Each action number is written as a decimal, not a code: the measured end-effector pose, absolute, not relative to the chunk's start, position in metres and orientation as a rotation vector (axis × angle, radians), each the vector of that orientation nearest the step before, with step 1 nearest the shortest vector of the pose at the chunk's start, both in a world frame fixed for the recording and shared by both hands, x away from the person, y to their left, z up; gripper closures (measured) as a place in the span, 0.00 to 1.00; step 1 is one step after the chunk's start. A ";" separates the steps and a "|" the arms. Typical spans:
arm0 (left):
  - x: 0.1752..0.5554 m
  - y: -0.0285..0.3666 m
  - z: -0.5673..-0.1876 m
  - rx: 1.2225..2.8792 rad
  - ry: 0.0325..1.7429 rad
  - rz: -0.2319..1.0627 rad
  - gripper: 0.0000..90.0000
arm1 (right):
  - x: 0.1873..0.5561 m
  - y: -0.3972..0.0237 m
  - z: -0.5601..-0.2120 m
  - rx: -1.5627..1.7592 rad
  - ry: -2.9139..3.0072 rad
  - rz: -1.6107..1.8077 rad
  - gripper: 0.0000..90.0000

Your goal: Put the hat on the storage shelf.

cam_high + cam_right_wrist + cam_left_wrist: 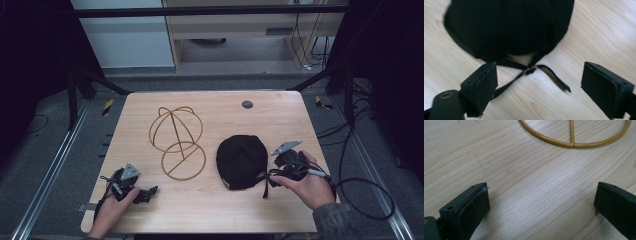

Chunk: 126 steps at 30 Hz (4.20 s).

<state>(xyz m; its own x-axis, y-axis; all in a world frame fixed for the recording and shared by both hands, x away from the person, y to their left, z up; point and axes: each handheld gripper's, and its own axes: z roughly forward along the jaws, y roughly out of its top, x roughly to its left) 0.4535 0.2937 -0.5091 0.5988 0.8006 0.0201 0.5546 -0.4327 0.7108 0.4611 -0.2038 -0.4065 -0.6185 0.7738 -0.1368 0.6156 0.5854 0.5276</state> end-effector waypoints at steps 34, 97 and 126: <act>0.454 0.294 -0.509 2.149 1.066 0.471 0.00 | 0.546 -0.118 -0.368 0.904 2.737 0.507 0.52; 0.453 0.294 -0.509 2.151 1.067 0.470 0.00 | 0.517 -0.148 -0.282 0.837 2.698 0.655 0.82; 0.453 0.294 -0.509 2.149 1.068 0.473 0.00 | 0.476 -0.142 -0.245 0.701 2.474 0.918 0.82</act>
<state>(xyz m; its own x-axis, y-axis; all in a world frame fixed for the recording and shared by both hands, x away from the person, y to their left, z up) 0.4526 0.2936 -0.5091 0.5967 0.8022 0.0208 0.5541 -0.4307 0.7124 0.4764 -0.1421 -0.2449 -0.7903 0.5802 -0.1970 0.3113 0.6571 0.6865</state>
